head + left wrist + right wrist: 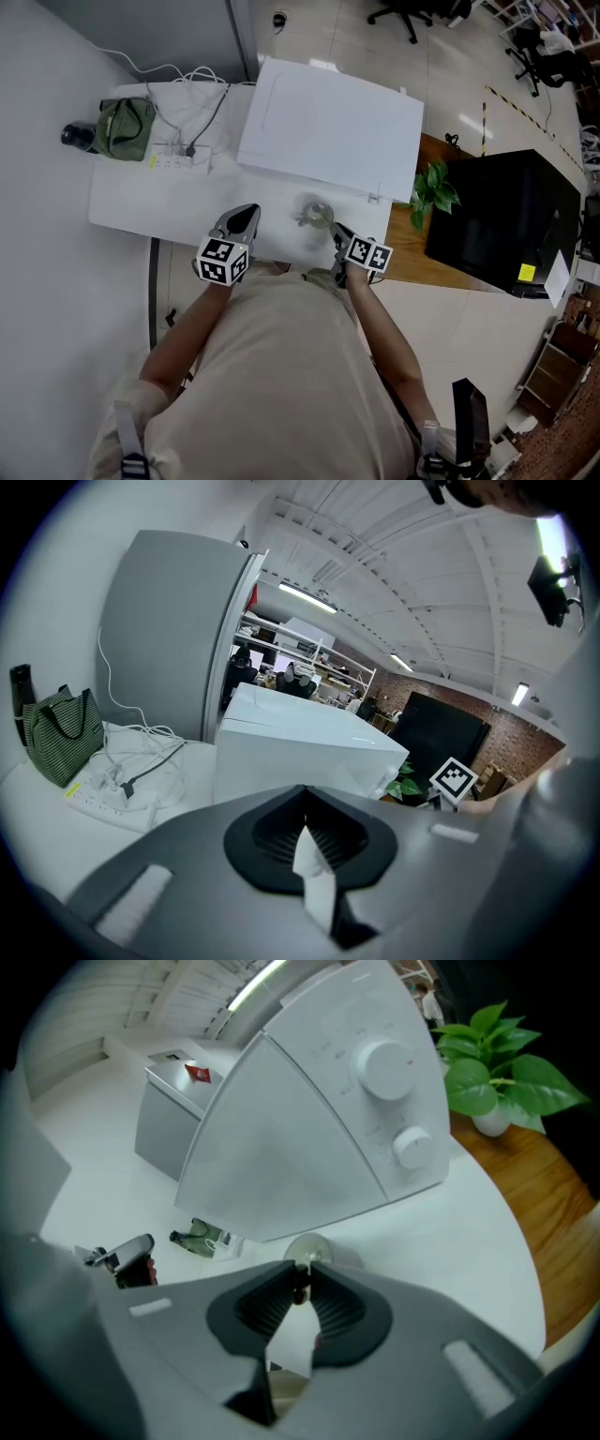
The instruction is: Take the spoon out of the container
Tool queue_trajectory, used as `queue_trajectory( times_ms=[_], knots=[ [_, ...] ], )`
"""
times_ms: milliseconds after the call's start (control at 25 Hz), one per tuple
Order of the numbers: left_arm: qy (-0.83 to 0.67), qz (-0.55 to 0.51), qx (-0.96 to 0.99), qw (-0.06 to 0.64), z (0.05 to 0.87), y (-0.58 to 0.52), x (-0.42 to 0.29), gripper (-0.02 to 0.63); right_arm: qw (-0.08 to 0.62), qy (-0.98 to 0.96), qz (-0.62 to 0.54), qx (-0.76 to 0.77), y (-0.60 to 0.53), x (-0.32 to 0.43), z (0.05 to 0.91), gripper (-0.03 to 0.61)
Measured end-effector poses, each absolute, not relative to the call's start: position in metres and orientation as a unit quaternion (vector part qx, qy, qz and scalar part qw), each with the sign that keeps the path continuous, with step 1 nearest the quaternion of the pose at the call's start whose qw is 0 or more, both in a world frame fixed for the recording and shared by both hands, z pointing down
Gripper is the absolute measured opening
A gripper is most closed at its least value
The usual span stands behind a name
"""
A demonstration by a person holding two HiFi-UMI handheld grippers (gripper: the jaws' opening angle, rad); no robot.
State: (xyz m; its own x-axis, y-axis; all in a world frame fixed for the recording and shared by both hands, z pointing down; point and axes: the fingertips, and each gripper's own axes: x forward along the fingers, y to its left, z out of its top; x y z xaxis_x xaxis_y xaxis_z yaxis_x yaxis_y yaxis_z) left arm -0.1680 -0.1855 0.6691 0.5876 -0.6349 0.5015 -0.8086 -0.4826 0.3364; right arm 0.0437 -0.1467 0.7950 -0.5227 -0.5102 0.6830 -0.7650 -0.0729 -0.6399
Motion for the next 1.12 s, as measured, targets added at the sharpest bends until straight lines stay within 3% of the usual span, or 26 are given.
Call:
queue_trajectory(
  times_ms=[600,1120],
  knots=[
    [-0.417,0.156,0.855,0.267,0.657,-0.193,-0.137,0.0,0.005,-0.68,0.54,0.497,-0.15,0.108,0.715,0.048],
    [-0.404,0.158,0.862,0.263,0.655,-0.191,-0.136,0.0,-0.012,-0.629,0.555,0.544,-0.136,0.161,0.793,0.048]
  ],
)
